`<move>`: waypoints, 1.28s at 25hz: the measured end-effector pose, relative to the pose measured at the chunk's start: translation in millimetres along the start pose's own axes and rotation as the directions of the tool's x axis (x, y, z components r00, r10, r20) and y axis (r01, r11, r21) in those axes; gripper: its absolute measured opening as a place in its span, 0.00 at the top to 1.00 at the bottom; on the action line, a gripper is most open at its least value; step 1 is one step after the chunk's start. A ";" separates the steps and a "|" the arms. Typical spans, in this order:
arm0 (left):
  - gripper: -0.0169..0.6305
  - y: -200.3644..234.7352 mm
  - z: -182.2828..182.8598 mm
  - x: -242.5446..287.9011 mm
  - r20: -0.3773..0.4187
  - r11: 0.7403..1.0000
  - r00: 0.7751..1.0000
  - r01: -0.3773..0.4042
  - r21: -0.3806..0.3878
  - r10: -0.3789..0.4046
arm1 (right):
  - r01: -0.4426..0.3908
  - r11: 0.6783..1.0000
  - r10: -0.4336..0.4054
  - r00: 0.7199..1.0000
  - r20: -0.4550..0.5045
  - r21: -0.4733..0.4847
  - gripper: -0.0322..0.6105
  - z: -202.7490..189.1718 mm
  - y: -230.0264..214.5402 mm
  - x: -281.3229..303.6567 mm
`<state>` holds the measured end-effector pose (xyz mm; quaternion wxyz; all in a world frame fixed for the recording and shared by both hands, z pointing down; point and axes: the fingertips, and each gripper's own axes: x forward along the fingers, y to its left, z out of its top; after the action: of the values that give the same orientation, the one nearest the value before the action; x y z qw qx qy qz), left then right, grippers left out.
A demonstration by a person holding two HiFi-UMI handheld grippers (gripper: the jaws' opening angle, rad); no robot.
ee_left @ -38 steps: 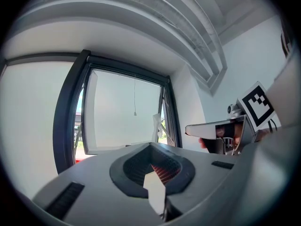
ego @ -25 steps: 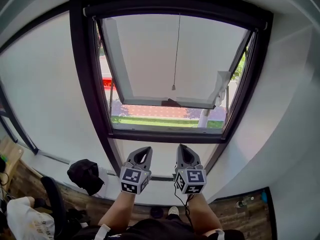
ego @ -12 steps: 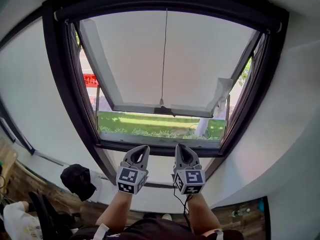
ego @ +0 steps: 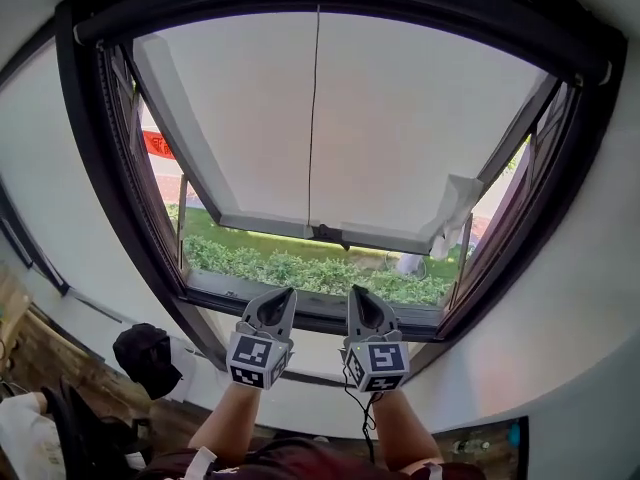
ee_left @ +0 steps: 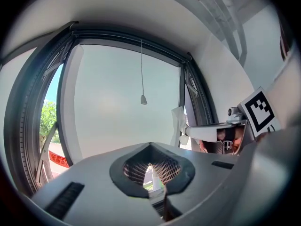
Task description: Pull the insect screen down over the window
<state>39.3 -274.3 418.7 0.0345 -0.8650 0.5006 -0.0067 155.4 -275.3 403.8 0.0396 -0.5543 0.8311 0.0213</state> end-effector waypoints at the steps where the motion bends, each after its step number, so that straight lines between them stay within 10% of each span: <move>1: 0.95 3.9 -2.0 3.5 -0.006 1.000 1.000 -0.004 0.001 0.004 | -0.002 1.000 0.002 1.000 0.002 0.003 0.95 -0.5 -0.9 4.8; 13: 0.95 65.5 10.3 25.0 0.011 0.995 1.000 0.020 0.103 -0.022 | 0.029 0.997 -0.027 0.999 0.031 -0.070 0.95 7.6 -1.0 47.4; 19: 0.95 99.7 36.2 24.4 0.034 0.926 0.998 -0.053 0.375 0.043 | 0.083 0.955 -0.072 0.996 0.049 -0.283 0.95 28.5 -6.9 56.7; 23: 0.95 113.6 71.1 21.8 0.096 0.815 0.992 -0.125 0.565 0.085 | 0.138 0.861 -0.095 0.989 0.111 -0.489 0.95 61.6 -11.9 57.4; 32: 0.95 124.3 170.9 15.7 0.210 0.619 0.977 -0.181 0.764 0.026 | 0.231 0.514 -0.155 0.972 0.175 -0.826 0.95 139.2 -33.9 60.2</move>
<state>-52.7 -340.5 239.7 0.4501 -0.7311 0.4922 -0.1435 169.5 -332.7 260.1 -0.1964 -0.5922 0.6492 0.4351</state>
